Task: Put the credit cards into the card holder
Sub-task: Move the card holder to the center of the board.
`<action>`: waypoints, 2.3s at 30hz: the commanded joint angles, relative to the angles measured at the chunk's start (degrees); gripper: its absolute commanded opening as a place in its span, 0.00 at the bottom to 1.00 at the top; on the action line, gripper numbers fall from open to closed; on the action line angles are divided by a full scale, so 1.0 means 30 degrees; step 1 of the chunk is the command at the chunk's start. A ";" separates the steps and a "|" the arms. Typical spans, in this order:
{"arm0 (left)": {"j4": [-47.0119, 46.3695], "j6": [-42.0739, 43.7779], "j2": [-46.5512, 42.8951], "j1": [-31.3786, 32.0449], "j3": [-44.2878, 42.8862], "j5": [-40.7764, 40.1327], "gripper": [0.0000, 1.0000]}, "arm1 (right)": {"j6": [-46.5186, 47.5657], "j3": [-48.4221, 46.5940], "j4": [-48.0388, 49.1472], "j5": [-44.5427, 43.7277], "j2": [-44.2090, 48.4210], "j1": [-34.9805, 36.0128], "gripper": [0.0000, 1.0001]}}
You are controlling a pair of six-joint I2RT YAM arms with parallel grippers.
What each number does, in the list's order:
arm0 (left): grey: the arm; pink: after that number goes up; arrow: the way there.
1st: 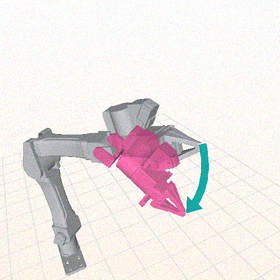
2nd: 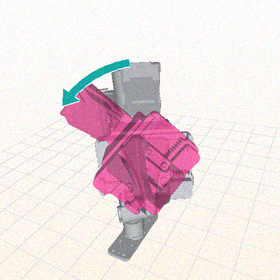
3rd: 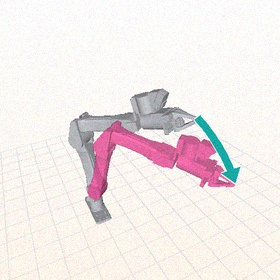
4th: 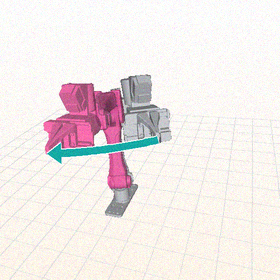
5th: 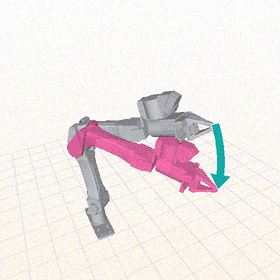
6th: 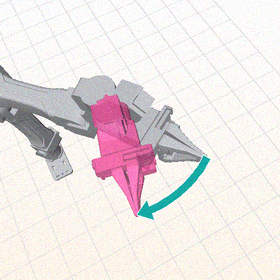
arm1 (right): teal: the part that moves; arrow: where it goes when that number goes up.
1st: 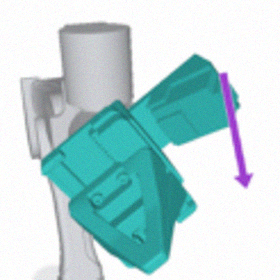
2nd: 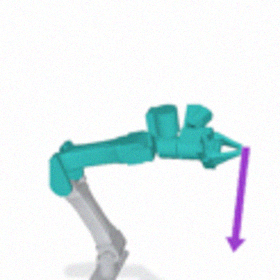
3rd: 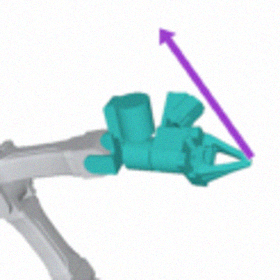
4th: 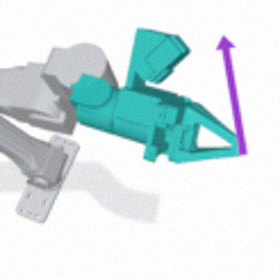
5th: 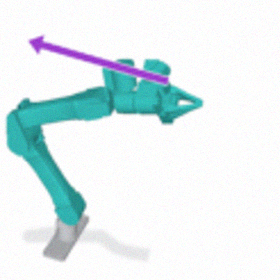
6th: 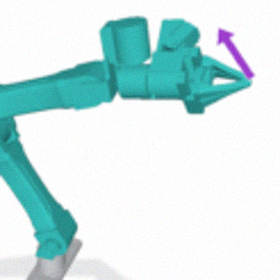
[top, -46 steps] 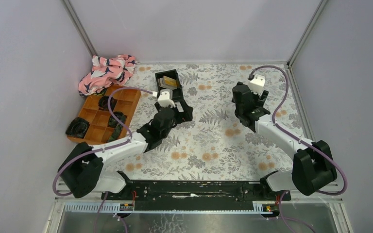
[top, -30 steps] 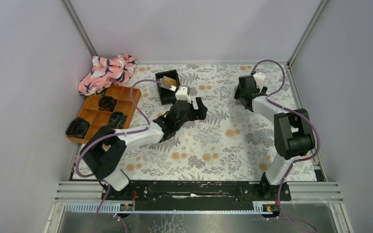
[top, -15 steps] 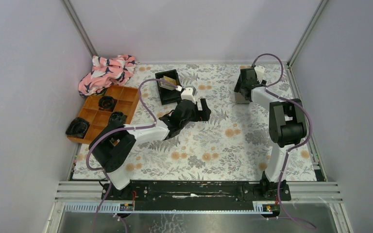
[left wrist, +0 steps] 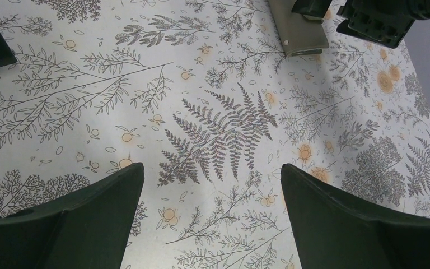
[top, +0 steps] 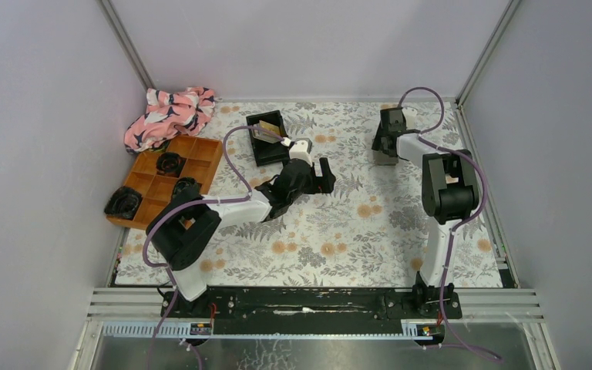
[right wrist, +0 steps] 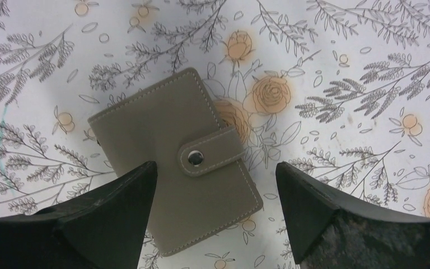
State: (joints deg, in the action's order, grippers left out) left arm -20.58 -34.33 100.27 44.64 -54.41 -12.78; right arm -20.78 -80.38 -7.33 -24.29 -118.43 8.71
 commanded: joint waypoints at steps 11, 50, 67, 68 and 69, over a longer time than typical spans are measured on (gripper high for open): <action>-0.1021 -0.0328 -0.0374 0.0124 -0.0193 0.0238 1.00 | 0.0349 -0.3016 -0.3553 0.0585 -0.1584 -0.0675 0.75; -0.0129 -0.2329 -0.5222 0.0612 0.3982 -0.0903 1.00 | -0.0199 0.3230 -0.3673 0.3918 0.3234 0.2362 0.08; -0.1227 -0.4776 -0.3898 0.1861 0.5647 -0.1392 1.00 | -0.4542 0.9244 -0.0401 0.5215 0.8465 0.9256 0.00; -0.1413 -0.5153 -0.3603 0.1912 0.5678 -0.1373 1.00 | -0.4645 0.9427 -0.0321 0.5236 0.8721 0.9447 0.00; -0.1557 -0.5478 -0.3288 0.1947 0.5645 -0.1360 0.98 | -0.4717 0.9615 -0.0234 0.5279 0.8943 0.9554 0.00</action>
State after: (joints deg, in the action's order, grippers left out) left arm -20.99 -46.00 87.42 49.74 -38.37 -15.73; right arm -31.59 -53.34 -9.76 -10.09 -95.70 35.64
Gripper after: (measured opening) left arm 0.997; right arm 0.204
